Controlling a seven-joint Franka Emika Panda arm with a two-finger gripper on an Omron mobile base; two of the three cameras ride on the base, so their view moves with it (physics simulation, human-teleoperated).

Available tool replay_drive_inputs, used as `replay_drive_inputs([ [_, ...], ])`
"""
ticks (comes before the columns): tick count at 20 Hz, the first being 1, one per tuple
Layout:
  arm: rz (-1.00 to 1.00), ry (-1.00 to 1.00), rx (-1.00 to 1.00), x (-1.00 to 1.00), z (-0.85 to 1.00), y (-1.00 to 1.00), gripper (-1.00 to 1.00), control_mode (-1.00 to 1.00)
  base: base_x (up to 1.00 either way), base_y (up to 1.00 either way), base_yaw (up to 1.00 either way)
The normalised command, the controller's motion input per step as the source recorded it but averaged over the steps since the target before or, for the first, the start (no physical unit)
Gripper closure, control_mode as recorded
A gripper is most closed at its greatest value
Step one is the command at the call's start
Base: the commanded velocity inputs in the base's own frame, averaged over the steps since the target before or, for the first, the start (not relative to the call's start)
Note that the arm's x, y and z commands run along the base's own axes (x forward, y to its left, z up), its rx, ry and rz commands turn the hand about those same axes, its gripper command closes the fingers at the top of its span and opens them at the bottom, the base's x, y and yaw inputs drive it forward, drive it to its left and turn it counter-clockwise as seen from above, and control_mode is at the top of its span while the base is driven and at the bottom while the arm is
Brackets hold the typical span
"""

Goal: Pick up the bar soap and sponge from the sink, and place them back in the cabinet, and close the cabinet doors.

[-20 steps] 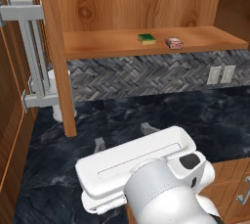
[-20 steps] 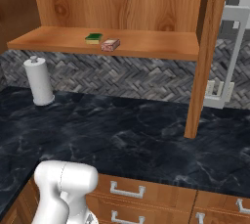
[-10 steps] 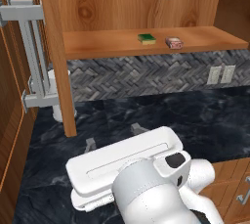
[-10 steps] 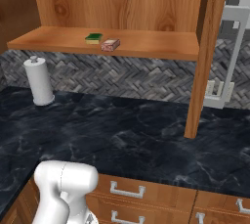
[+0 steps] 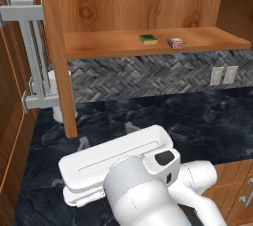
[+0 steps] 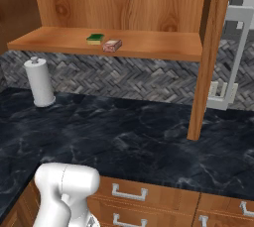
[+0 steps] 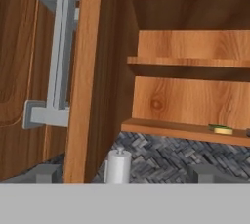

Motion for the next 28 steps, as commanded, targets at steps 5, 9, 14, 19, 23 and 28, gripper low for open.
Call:
replay_drive_inputs([
  [5, 0.01, 0.0, 0.0, 0.07, -0.06, 0.14, -1.0, -1.0, 0.0, 0.0, 0.0],
  [9, 0.01, 0.0, 0.0, 0.09, -0.03, 0.13, -1.0, -1.0, 0.0, 0.0, 0.0],
  [14, 0.0, 0.0, 0.0, 0.13, -0.03, 0.12, -1.0, -1.0, 0.0, 0.0, 0.0],
  [19, 0.0, 0.0, 0.0, 0.17, -0.01, 0.12, -1.0, -1.0, 0.0, 0.0, 0.0],
  [23, 0.0, 0.0, 0.0, 0.23, 0.0, 0.16, -1.0, -1.0, 0.0, 0.0, 0.0],
  [28, 0.0, 0.0, 0.0, 0.18, 0.0, 0.13, -1.0, -1.0, 0.0, 0.0, 0.0],
])
